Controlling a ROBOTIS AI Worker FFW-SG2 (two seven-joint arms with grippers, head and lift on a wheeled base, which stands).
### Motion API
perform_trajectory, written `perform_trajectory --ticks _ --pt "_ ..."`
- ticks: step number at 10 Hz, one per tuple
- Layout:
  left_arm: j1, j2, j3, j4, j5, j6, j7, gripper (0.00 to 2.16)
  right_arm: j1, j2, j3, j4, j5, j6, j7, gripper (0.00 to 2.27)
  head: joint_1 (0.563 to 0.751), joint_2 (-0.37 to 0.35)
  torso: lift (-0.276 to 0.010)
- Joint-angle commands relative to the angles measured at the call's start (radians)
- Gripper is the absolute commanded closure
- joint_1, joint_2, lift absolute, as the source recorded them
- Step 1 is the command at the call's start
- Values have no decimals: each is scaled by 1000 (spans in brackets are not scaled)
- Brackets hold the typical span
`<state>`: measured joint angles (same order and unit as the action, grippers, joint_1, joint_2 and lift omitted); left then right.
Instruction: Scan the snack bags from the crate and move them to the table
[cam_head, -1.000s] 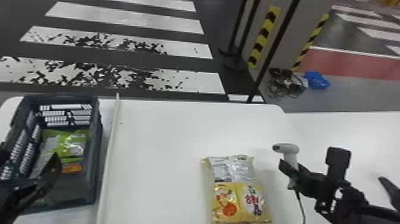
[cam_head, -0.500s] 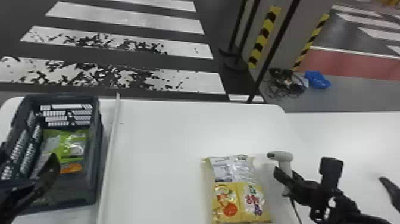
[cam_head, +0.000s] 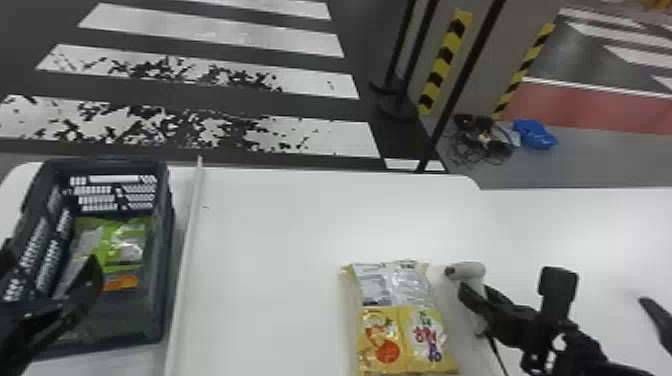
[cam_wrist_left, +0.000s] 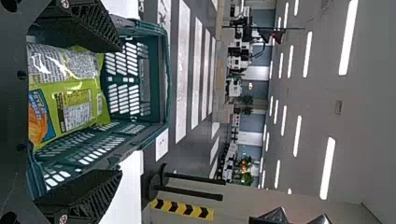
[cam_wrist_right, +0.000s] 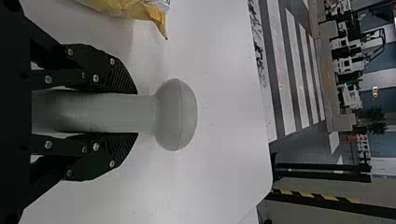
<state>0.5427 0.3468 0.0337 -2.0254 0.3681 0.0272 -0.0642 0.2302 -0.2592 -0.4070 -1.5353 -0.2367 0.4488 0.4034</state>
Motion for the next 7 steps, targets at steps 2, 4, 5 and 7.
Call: perform_trajectory --ticks 2,4,5,7 --pt "0 -3 -2 -4 0 0 0 66 3 0 -10 -23 -4 45 0 53 695 -246 -95" --pt "-4 -5 -5 -4 0 3 1 66 20 5 -24 -63 -12 72 -3 60 695 -250 -95" --pt "-6 -3 -6 -4 0 3 1 66 72 15 -41 -166 -59 94 -26 60 695 -251 -95" --pt "-9 -3 -6 -4 0 3 1 66 166 77 -42 -387 -93 140 -52 63 695 -248 -95"
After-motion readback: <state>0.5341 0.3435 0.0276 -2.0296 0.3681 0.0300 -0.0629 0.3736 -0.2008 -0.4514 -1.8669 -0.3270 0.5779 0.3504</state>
